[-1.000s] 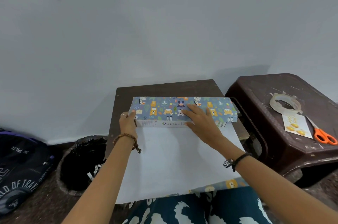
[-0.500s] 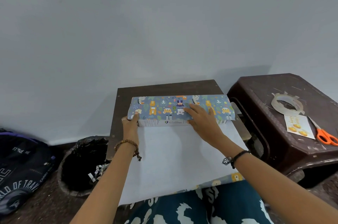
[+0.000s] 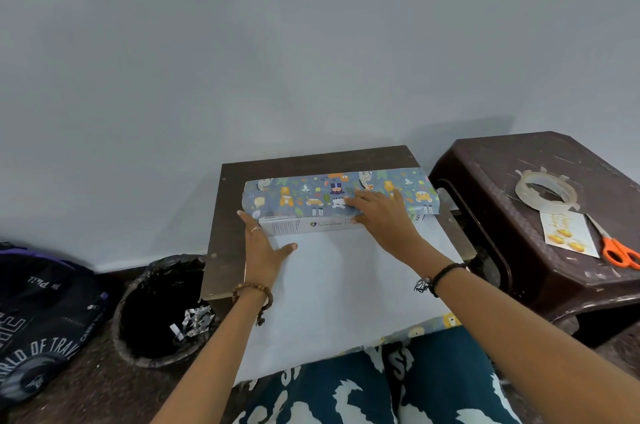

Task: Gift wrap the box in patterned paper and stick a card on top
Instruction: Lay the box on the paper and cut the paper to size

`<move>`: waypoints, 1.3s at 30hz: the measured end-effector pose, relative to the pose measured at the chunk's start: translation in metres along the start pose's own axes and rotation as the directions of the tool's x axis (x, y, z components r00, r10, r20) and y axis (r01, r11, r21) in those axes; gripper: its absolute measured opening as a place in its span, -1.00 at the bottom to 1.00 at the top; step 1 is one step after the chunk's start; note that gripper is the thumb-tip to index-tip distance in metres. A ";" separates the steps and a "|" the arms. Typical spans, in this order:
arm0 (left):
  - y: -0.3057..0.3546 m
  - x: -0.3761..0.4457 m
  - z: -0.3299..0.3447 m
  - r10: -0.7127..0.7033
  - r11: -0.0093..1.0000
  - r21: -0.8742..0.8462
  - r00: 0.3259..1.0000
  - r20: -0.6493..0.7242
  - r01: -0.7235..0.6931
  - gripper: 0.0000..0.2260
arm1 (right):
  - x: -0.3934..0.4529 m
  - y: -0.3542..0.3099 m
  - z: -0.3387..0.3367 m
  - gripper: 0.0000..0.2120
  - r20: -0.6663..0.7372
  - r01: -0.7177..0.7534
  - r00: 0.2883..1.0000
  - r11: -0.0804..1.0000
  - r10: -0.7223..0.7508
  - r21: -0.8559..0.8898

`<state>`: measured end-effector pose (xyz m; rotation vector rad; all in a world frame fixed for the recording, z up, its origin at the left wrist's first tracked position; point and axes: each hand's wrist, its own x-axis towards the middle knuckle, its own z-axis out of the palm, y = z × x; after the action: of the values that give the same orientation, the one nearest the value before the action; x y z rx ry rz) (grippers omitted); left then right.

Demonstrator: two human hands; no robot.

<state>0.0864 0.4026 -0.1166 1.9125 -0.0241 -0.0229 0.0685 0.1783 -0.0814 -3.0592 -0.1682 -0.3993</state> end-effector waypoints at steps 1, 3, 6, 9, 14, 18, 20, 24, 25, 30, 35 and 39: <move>0.001 -0.003 0.001 0.005 1.000 0.009 1.000 -0.013 -0.005 0.05 | -0.001 0.000 0.001 -0.65 0.005 0.012 1.000 1.000 -0.012 0.001; 0.001 -0.010 0.005 0.026 1.000 0.009 0.999 -0.039 -0.026 0.01 | -0.002 0.000 0.002 -0.66 -0.005 0.029 1.000 0.999 -0.029 0.013; -0.002 -0.021 0.008 0.062 0.998 0.033 0.998 -0.008 -0.062 -0.05 | -0.002 0.001 -0.003 -0.65 0.033 0.028 0.999 1.000 -0.029 0.009; -0.005 -0.024 0.008 0.069 0.995 0.075 0.997 0.035 -0.072 -0.09 | 0.002 0.002 -0.009 -0.66 0.108 0.049 0.993 0.998 -0.043 -0.050; -0.002 -0.035 0.011 0.044 0.990 0.131 0.999 0.020 -0.046 -0.14 | 0.004 0.000 -0.011 -0.66 0.161 0.041 0.987 0.992 -0.021 -0.122; 0.011 -0.048 0.019 -0.163 0.844 0.536 0.965 0.207 0.028 -0.26 | 0.006 -0.002 -0.014 -0.72 0.137 -0.012 0.990 0.994 0.027 -0.108; 0.025 -0.062 0.025 -0.249 0.759 0.650 0.904 0.348 -0.042 -0.27 | 0.008 -0.003 -0.014 -0.75 0.122 -0.030 0.992 0.994 0.042 -0.100; 0.056 -0.092 0.039 -0.318 0.803 0.586 0.753 0.576 -0.109 -0.20 | 0.009 -0.005 -0.015 -0.76 0.108 -0.076 0.991 0.996 0.079 -0.036; 0.061 -0.098 0.041 -0.340 0.794 0.592 0.709 0.618 -0.135 -0.16 | 0.009 -0.006 -0.017 -0.75 0.107 -0.089 0.990 0.996 0.090 -0.020; 0.071 -0.117 0.038 -0.394 0.702 0.616 0.526 0.754 -0.357 0.03 | 0.007 -0.011 -0.019 -0.71 0.082 -0.140 0.988 0.988 0.134 0.065; 0.066 -0.124 0.033 -0.243 0.629 0.575 0.571 0.784 -0.523 -0.40 | 0.007 -0.014 -0.019 -0.69 0.121 -0.158 0.981 0.986 0.152 0.047; 0.075 -0.128 0.028 -0.100 0.662 0.560 0.681 0.726 -0.499 -0.68 | 0.004 -0.016 -0.020 -0.71 0.136 -0.147 0.980 0.989 0.145 0.002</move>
<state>-0.0428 0.3542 -0.0550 2.5757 -0.9470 -0.7054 0.0658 0.1931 -0.0602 -3.0610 0.0494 -0.1815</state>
